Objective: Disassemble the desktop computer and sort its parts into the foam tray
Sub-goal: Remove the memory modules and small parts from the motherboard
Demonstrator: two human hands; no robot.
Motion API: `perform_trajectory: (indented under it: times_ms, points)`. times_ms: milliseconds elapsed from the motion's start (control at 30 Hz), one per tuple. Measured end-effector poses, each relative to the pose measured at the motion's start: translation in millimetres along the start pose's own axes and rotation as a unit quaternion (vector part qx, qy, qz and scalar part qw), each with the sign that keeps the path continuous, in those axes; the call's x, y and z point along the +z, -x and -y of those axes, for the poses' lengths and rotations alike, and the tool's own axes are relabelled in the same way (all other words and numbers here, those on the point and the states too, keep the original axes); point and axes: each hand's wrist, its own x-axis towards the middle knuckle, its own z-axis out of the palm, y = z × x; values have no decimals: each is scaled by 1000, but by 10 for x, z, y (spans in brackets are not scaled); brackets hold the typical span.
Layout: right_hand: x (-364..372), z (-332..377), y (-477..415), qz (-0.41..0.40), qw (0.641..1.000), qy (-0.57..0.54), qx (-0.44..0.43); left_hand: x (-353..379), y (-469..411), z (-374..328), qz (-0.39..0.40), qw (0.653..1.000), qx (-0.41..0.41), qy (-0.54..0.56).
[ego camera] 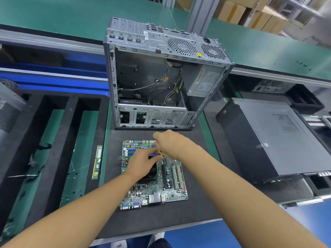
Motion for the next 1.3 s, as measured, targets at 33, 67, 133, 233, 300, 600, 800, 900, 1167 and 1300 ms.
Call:
perform_trajectory:
  times_ms: [33, 67, 133, 233, 300, 600, 800, 900, 1167, 1300]
  points:
    - [-28, 7, 4, 14, 1000, -5, -12, -13, -5, -1, 2, 1000, 7, 5]
    - [-49, 0, 15, 29, 999, -12, -20, -18, -3, -9, 5, 1000, 19, 10]
    - [-99, -26, 51, 42, 999, -21, -19, -26, -11, -41, 1, 999, 36, 18]
    - [-115, -74, 134, 8, 998, -58, 31, -8, -51, -60, -8, 999, 29, 16]
    - [-102, -50, 150, -8, 999, 36, 33, -1, -63, -38, -14, 999, 27, 20]
    - [-114, -35, 117, 24, 999, 6, 36, -20, -87, -75, -7, 999, 32, -3]
    - [-166, -91, 119, 21, 999, -14, 33, 5, -104, -43, -23, 999, 29, -9]
    - [-155, -39, 101, -43, 994, 89, 54, 15, -130, -32, -15, 1000, 20, -9]
    - [-142, -86, 87, -30, 998, 43, -40, 60, -152, 3, -45, 999, 19, -4]
    - [-171, -177, 79, -57, 998, 9, 10, 63, -153, 26, -50, 998, 27, 3]
